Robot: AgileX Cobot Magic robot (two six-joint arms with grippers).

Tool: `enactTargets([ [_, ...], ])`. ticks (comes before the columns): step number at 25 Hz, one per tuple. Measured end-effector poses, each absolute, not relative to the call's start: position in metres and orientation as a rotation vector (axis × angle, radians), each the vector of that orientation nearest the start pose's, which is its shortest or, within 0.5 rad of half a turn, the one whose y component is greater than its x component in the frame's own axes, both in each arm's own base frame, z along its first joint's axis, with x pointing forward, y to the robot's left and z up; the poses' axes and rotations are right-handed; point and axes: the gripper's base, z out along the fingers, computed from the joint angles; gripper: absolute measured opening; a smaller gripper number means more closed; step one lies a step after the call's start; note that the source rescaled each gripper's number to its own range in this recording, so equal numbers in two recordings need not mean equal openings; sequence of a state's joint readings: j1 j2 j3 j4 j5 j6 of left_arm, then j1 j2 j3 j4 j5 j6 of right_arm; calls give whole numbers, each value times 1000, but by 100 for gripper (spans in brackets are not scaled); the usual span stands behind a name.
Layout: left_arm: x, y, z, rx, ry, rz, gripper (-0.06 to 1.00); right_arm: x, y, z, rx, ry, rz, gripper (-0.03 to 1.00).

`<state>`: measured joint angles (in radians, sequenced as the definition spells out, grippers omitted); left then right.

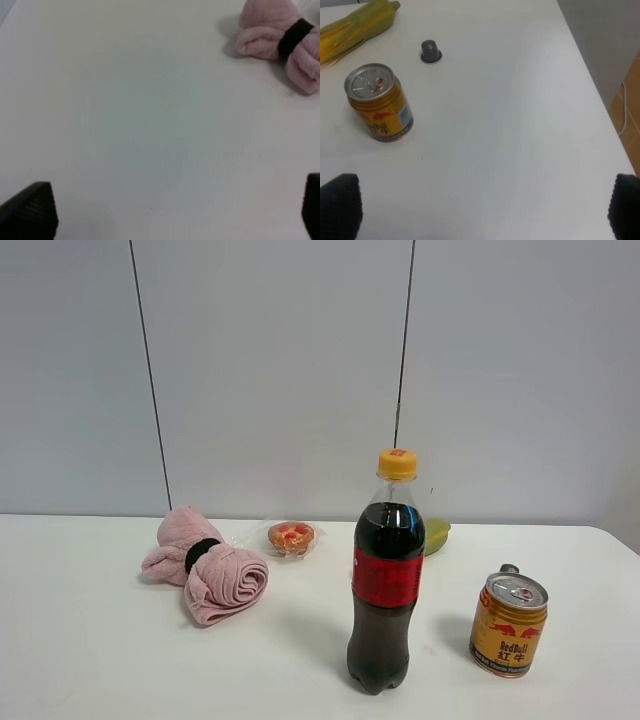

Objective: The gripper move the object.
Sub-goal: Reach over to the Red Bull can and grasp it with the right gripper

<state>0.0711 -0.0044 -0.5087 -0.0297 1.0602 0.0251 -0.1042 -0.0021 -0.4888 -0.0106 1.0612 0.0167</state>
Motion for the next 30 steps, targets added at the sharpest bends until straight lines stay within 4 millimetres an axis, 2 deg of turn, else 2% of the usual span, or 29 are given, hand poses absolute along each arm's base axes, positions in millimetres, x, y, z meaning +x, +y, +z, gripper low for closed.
enactTargets([
  [30, -6, -3, 280, -45, 2030, 25, 100, -4, 0, 274, 94, 2053, -85, 100],
])
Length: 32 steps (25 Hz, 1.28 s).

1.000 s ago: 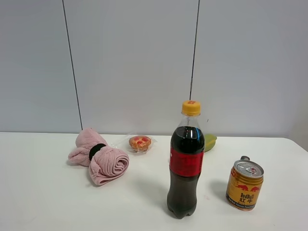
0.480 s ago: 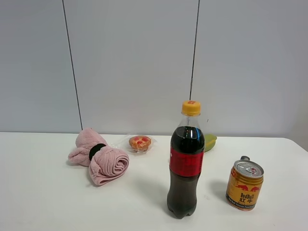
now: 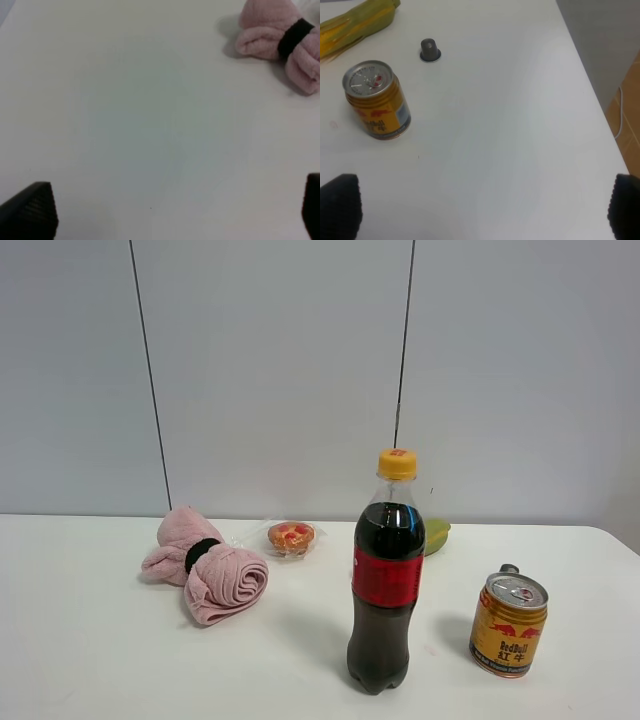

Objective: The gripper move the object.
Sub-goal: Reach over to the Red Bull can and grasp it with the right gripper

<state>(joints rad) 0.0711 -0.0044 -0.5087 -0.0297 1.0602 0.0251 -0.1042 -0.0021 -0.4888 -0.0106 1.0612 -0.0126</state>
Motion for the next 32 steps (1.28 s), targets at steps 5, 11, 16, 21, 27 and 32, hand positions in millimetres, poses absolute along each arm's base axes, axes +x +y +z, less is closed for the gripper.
enactTargets([
  [5, -6, -3, 280, -45, 2030, 25, 100, -9, 0, 285, 95, 2052, -84, 100],
  [11, -6, -3, 280, -45, 2030, 25, 100, 9, 0, 327, 81, 2121, -70, 100],
  [16, -6, -3, 280, -45, 2030, 28, 100, 38, -3, 358, 76, 2211, -61, 100],
  [21, -6, -3, 280, -45, 2030, 28, 100, 64, -6, 377, 78, 2264, -58, 100],
  [27, -6, -3, 280, -45, 2030, 28, 100, 111, -10, 388, 82, 2369, -50, 100],
  [32, -6, -3, 280, -45, 2030, 28, 100, 151, -15, 375, 87, 2489, -41, 100],
])
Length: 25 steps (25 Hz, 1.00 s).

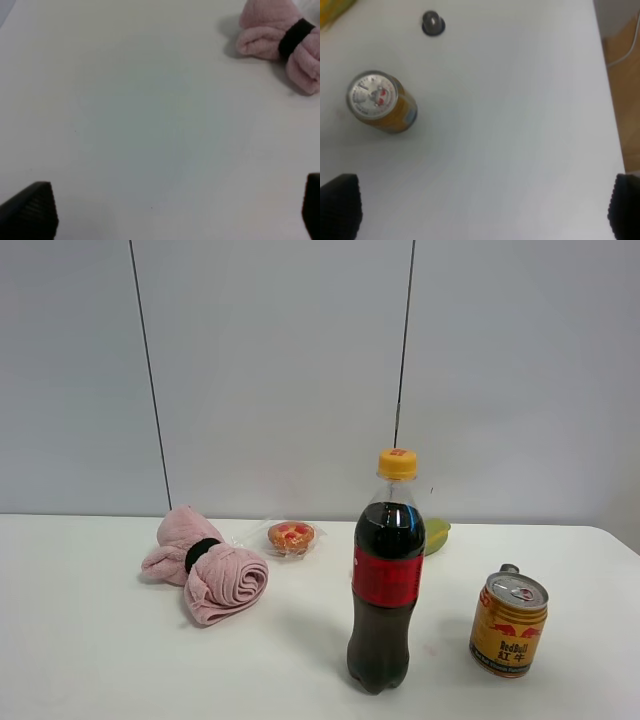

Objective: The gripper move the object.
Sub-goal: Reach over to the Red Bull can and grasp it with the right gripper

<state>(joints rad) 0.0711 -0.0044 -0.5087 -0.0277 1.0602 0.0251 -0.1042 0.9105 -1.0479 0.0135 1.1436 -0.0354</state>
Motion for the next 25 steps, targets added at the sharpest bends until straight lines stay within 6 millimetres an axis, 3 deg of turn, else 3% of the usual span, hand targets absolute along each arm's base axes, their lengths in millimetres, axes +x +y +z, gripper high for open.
enactTargets([
  [6, -6, -3, 280, -45, 2030, 28, 100, 198, -18, 350, 76, 2571, -12, 100],
  [13, -6, -3, 280, -45, 2030, 28, 100, 238, -13, 323, -22, 2606, 100, 100],
  [25, -6, -3, 280, -45, 2030, 28, 100, 267, -5, 296, -206, 2629, 232, 100],
])
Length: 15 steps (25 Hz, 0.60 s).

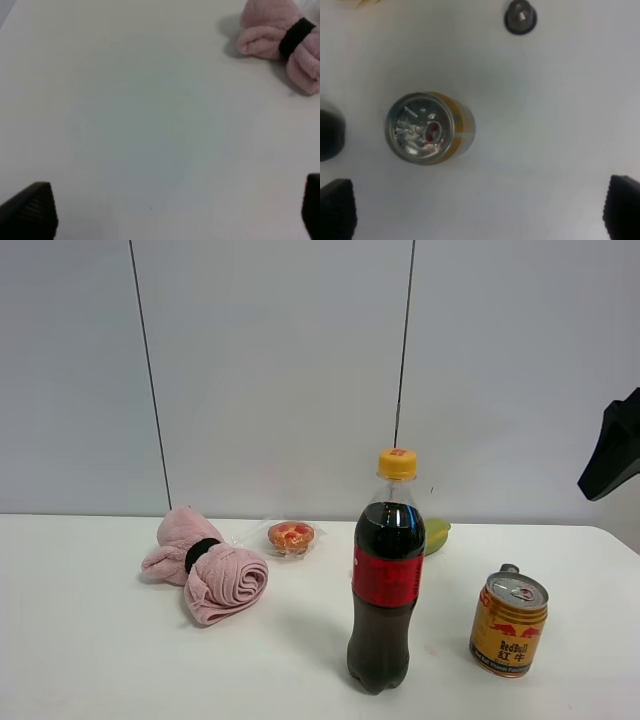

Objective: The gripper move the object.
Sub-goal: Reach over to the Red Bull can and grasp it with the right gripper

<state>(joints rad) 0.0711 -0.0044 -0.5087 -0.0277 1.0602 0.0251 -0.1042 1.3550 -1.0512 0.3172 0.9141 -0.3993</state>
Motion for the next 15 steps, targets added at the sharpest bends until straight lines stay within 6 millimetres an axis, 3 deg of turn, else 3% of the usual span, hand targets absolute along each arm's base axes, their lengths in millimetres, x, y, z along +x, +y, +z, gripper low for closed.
enactTargets([
  [15, -6, -3, 280, -45, 2030, 28, 100, 274, -6, 289, -279, 2622, 217, 100],
])
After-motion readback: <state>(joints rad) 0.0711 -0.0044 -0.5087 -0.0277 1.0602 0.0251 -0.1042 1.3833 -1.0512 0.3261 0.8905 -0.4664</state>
